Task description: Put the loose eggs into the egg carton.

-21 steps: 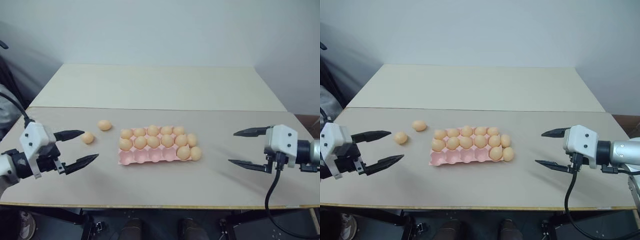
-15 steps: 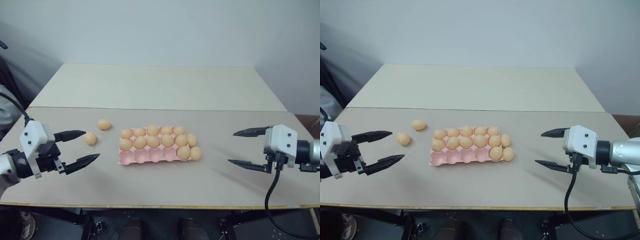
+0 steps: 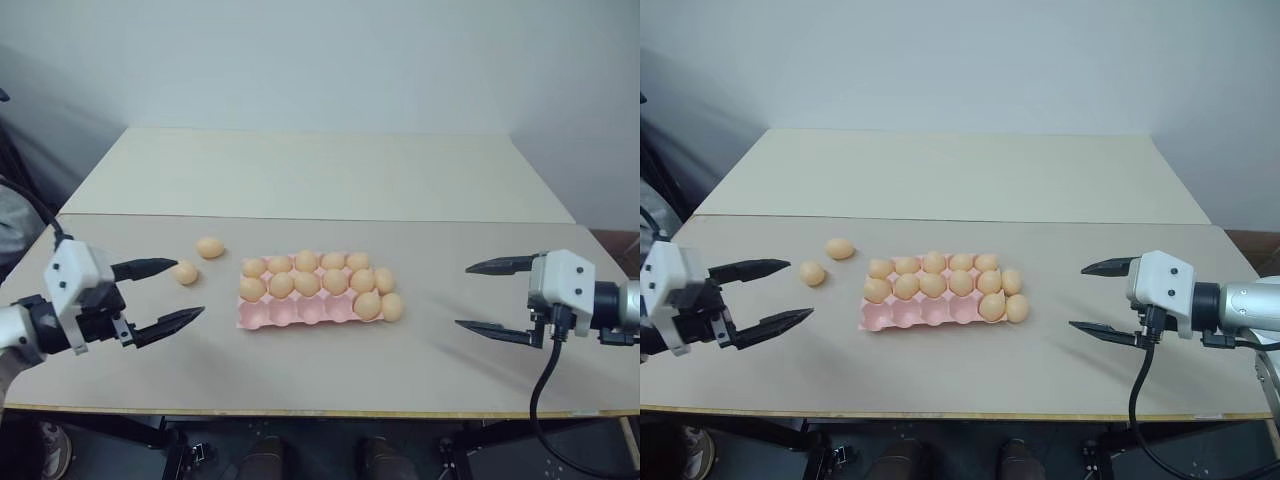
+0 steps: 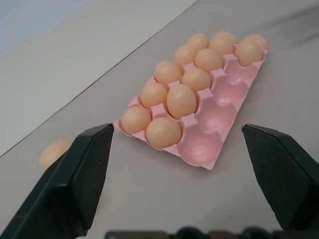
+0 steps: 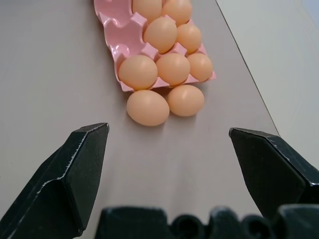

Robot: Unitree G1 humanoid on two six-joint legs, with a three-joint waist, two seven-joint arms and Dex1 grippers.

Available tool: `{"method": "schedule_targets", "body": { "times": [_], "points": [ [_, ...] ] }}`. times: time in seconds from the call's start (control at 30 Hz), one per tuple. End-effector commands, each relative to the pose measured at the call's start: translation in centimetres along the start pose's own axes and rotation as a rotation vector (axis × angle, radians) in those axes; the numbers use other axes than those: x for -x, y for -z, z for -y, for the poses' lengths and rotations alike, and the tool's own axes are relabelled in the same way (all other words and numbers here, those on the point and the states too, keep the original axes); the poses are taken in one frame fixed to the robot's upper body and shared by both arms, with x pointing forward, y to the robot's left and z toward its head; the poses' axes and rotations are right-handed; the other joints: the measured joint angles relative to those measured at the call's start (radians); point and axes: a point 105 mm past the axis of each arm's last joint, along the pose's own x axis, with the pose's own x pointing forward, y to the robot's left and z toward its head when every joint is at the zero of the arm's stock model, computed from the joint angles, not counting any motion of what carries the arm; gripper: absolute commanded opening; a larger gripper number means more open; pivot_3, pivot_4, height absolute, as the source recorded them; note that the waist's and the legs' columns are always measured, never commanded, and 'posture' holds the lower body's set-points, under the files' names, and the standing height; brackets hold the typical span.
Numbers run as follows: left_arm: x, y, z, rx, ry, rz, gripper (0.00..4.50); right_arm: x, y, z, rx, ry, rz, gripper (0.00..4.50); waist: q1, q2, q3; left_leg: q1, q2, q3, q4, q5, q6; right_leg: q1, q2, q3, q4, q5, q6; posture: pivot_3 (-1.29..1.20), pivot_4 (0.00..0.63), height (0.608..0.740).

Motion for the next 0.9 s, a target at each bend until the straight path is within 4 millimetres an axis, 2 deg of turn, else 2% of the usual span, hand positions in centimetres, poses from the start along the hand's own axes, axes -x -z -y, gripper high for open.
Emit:
{"method": "schedule_targets", "body": {
  "times": [0.03,0.27,0.5,0.77,0.9],
  "points": [
    [-0.8,-0.3,0.2,-0.032,0.048,0.006,4.48,-1.0,-0.7,-0.7,0.000,-0.024,0.049,4.50,0.000,0.000,0.000,0.000,0.000,0.000,0.000,0.000,0.000,0.000,0.000,0.000,0.000,0.000,0.000,0.00,0.150,0.740],
    [-2.5,-1.2,0.9,-0.038,0.126,0.051,4.48,-5.0,0.4,-1.8,-0.018,-0.080,0.084,4.50,-0.007,0.000,0.000,0.000,0.000,0.000,0.000,0.000,0.000,0.000,0.000,0.001,0.000,0.000,0.000,0.00,0.150,0.740],
    [-3.1,-1.0,1.9,-0.034,0.171,0.048,4.48,-8.0,1.8,-1.2,-0.017,-0.065,0.062,4.50,-0.004,0.000,0.000,0.000,0.000,0.000,0.000,0.000,0.000,0.000,0.001,0.001,0.000,0.000,0.000,0.00,0.150,0.740],
    [-3.2,-1.3,2.3,-0.027,0.184,0.071,4.48,-10.0,2.5,-0.5,-0.014,-0.056,0.046,4.50,-0.003,0.000,0.000,0.000,0.000,0.000,0.000,0.000,0.000,0.000,0.001,0.001,0.000,0.001,0.001,0.00,0.150,0.740],
    [-2.5,-2.3,3.2,0.011,0.259,0.134,4.48,-10.5,3.0,-0.4,-0.018,-0.063,0.030,4.50,-0.003,0.000,0.000,0.000,0.000,0.000,0.000,0.000,0.000,0.000,0.001,0.001,0.000,0.002,0.002,0.00,0.150,0.740]
  ]
}}
